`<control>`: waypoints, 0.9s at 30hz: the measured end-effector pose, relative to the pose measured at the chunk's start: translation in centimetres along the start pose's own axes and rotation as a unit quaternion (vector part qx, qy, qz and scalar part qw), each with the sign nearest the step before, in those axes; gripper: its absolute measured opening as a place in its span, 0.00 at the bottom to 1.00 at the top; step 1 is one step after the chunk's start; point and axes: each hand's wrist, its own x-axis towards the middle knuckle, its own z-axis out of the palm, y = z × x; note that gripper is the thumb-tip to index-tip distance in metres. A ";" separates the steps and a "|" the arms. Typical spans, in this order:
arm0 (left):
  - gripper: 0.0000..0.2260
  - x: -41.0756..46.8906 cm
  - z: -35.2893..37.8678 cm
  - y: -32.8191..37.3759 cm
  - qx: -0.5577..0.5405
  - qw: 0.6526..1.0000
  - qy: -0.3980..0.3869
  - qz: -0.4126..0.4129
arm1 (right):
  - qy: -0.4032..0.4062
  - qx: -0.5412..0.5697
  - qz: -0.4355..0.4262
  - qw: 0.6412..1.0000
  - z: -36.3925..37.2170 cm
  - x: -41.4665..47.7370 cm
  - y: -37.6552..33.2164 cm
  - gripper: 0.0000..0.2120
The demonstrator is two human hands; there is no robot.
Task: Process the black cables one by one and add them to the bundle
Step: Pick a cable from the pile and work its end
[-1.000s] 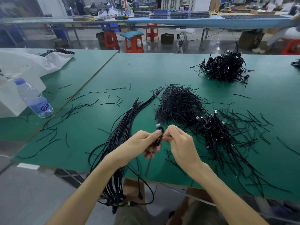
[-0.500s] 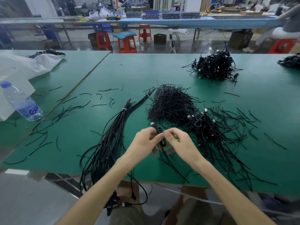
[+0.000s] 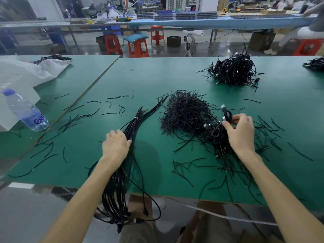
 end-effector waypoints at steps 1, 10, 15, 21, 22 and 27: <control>0.20 0.1 0.6 -0.5 0.004 1.000 -0.015 -0.003 | -0.019 -0.027 0.010 0.999 0.3 0.2 0.6 0.19; 0.07 0.5 2.1 -1.8 -0.075 0.997 0.034 -0.007 | -0.068 -0.093 0.011 0.993 1.7 -0.2 2.4 0.24; 0.06 0.4 -0.4 -0.4 -0.306 0.951 0.039 -0.005 | 0.009 -0.153 -0.073 0.986 1.4 -1.3 0.7 0.21; 0.07 -0.8 -2.3 3.0 -0.549 0.818 -0.165 0.041 | -0.115 -0.068 -0.238 0.962 3.9 -5.7 -4.7 0.20; 0.07 -1.1 -2.0 3.4 -0.556 0.809 -0.187 0.052 | -0.149 -0.051 -0.263 0.952 4.6 -6.7 -5.5 0.22; 0.02 -1.7 0.0 4.3 -0.488 0.845 -0.169 0.138 | -0.327 0.032 -0.255 0.910 8.8 -10.2 -7.8 0.33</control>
